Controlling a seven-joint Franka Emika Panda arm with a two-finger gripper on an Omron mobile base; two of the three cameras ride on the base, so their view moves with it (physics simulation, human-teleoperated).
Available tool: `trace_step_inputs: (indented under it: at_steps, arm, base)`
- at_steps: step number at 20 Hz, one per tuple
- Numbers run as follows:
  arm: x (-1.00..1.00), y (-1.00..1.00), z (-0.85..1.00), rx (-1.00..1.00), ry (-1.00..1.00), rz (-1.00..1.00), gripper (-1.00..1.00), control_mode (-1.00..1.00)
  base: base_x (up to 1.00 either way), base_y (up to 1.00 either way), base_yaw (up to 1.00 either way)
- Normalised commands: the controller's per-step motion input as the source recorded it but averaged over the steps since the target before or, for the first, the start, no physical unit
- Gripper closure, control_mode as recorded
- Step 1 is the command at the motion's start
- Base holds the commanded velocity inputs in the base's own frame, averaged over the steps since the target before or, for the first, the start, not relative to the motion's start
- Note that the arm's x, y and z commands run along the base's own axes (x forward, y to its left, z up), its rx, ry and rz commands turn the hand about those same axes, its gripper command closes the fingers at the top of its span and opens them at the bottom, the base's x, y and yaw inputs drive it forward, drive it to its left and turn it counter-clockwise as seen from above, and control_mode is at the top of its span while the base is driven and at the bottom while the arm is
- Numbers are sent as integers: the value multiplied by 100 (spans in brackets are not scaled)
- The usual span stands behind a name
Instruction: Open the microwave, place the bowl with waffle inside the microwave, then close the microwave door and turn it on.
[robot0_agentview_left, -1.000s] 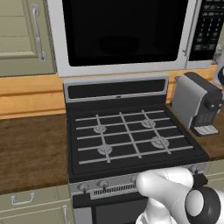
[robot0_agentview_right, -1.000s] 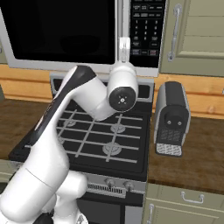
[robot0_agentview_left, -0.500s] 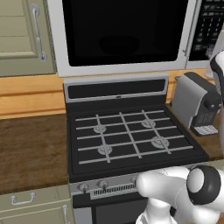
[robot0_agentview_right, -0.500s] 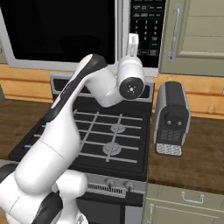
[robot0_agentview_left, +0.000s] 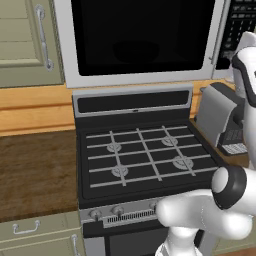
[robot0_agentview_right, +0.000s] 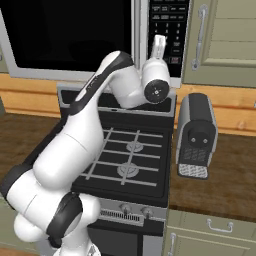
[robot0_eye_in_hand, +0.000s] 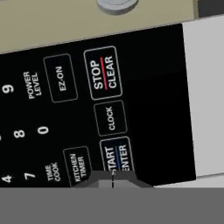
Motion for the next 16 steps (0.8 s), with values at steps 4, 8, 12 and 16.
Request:
trace_step_inputs:
  at_steps: [4, 8, 12, 16]
  arm:
    - [62, -12, -11, 4, 1, 0, 100, -100]
    - [60, -13, -19, 3, 0, 0, 100, -100]
    - [46, -14, -17, 3, 0, 0, 100, -100]
    - [-41, -3, -1, 1, 0, 0, 100, -100]
  base:
    - [0, 0, 0]
    - [0, 0, 0]
    - [0, 0, 0]
    - [0, 0, 0]
